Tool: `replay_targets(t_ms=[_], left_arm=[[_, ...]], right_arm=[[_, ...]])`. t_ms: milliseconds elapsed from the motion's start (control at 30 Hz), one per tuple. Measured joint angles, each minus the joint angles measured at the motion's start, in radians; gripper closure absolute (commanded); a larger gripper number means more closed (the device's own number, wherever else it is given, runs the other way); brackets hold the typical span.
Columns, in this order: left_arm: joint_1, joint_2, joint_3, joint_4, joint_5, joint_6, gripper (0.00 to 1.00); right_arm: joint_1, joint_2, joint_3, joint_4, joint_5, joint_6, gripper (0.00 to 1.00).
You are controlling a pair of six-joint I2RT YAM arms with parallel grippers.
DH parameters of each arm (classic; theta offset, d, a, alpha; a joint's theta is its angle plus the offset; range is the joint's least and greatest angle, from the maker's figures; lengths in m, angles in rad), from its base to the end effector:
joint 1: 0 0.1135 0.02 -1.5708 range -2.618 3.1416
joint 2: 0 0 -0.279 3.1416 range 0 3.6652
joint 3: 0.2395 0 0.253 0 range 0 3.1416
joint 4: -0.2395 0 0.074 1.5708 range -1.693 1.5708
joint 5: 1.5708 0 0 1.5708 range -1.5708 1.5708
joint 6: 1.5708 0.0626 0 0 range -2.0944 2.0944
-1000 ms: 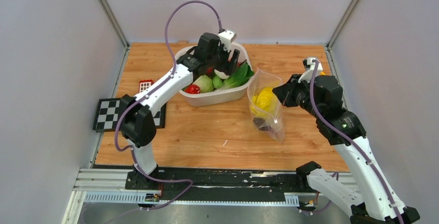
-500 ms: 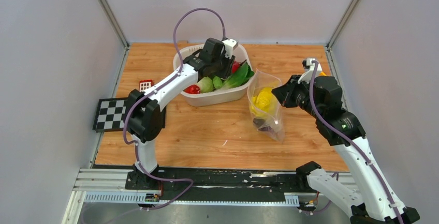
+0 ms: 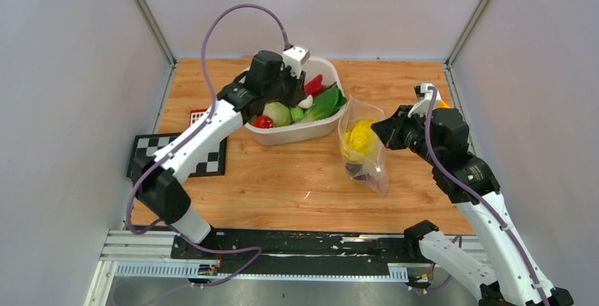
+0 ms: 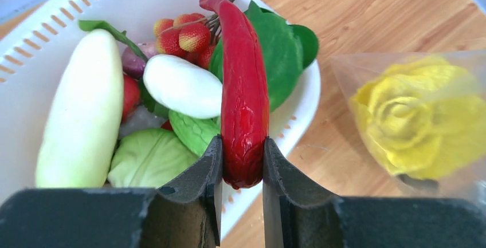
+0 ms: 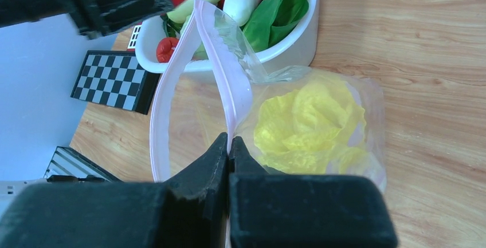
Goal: Place the food in the zip-top bag and seal the zipper
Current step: Pick up the fake vegetable from the bin, then place the fake vegetable in the zipper food storage bag.
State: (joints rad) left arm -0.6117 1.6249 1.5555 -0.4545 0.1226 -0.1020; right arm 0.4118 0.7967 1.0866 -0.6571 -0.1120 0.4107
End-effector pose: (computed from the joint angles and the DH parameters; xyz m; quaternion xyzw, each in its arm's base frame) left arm 0.3250 -0.2373 0.3668 0.2476 0.8288 -0.2240 0.4490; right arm 0.1534 0.0746 0.3919 -0.0321 0.8230 0.2682 0.4997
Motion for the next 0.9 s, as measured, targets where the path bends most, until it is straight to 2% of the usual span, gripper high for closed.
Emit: replay_targets(t_ms=[133,300,533,700,900], left_arm=[[0.0,-0.164,-0.095,0.006,0.016,-0.008,0.83],[0.0,-0.396,-0.232,0.01,0.105,-0.04,0.81],[0.0,-0.613,-0.262,0.013,0.377,-0.064,0.77],[-0.041,-0.605,-0.236,-0.036,0.526,-0.034,0.78],[-0.211,-0.447,-0.108,-0.21,0.444,0.085,0.77]], right_arm=[[0.0,-0.005,-0.016,0.009,-0.005,0.008,1.0],[0.0,-0.005,-0.023,0.014,-0.013,0.011,1.0],[0.0,-0.005,-0.026,0.027,-0.015,0.014,1.0],[0.0,-0.004,-0.027,0.028,-0.023,0.015,1.0],[0.0,0.0,-0.027,0.029,-0.037,0.015,1.0]])
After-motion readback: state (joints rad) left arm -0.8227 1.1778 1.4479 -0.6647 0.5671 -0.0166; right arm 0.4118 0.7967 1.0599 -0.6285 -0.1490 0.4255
